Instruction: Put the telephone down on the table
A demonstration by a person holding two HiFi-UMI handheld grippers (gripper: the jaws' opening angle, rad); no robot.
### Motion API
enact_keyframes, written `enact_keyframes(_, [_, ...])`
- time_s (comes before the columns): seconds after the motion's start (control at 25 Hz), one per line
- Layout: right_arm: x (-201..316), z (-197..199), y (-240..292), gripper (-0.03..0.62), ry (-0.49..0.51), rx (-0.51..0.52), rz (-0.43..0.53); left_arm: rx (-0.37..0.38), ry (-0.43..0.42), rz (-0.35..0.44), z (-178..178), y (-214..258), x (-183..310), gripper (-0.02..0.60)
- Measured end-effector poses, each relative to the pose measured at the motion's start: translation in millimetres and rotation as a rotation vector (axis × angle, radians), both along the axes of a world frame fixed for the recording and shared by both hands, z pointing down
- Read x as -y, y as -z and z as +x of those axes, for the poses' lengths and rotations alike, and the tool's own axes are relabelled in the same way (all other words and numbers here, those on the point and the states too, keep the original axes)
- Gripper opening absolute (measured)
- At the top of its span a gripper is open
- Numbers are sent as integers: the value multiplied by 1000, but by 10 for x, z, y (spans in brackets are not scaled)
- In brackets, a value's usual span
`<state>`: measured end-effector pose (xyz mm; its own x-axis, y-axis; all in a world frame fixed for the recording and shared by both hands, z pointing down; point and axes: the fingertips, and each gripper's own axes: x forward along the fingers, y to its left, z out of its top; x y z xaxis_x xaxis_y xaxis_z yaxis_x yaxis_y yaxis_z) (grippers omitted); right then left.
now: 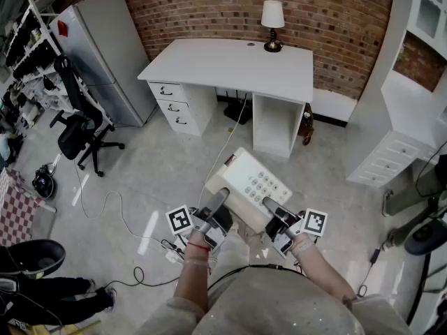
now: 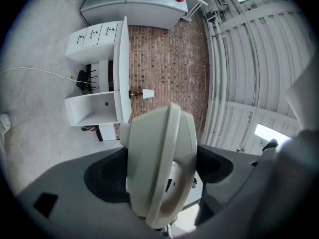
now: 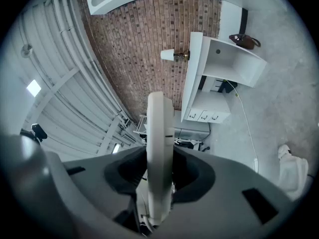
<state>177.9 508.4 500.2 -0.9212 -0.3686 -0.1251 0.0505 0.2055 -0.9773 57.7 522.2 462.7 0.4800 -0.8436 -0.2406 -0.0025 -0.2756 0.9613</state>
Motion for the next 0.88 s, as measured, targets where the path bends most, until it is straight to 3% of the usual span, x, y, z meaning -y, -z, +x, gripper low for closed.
enact_keyframes(0.28, [592,-395,-34,147,-41,-4,30,-3,-59,-10,-371,42,618,400])
enact_keyframes(0.88, [1746,-1066,-156,147,-152,-15,-17,2,-168,-47,-1029,-83,1939,400])
